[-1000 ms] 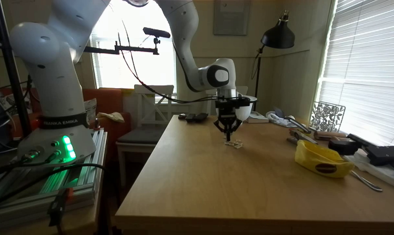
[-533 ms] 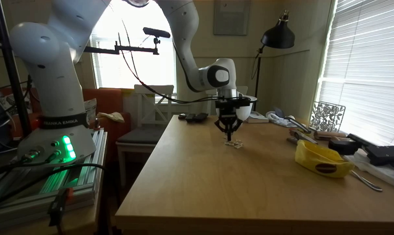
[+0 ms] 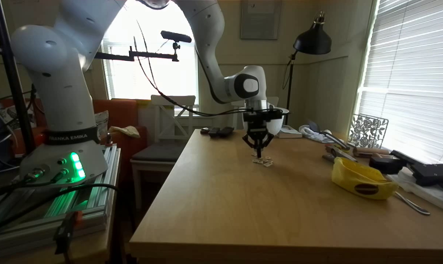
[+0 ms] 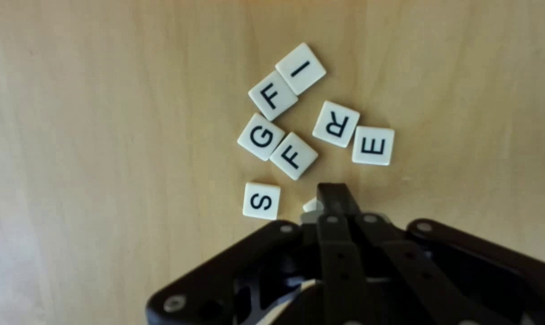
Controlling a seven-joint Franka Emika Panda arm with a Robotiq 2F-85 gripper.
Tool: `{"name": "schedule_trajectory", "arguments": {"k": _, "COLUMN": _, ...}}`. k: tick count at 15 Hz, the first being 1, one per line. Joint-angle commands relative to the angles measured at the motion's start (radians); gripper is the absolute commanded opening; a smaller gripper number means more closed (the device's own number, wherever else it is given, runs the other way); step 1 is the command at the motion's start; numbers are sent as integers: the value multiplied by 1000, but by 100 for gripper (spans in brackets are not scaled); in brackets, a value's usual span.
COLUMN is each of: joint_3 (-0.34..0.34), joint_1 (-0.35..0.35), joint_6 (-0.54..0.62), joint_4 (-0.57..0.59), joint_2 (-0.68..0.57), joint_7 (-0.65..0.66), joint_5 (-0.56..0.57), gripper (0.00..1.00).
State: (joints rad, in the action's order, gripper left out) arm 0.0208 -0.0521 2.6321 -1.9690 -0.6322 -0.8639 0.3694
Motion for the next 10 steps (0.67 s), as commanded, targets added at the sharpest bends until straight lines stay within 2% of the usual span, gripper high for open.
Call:
{"name": "schedule_trajectory", "arguments": {"k": 1, "joint_3": -7, "joint_1": 2, "joint_6": 13, "joint_4": 33, "joint_2": -38, "joint_7": 18, "joint_5": 13, "gripper": 0}}
{"name": "schedule_trajectory", "arguments": {"k": 10, "joint_3": -21, "joint_1": -1, "joint_6": 6, "joint_4": 48, "joint_2": -49, "joint_7": 6, "joint_5": 8, "gripper": 0}}
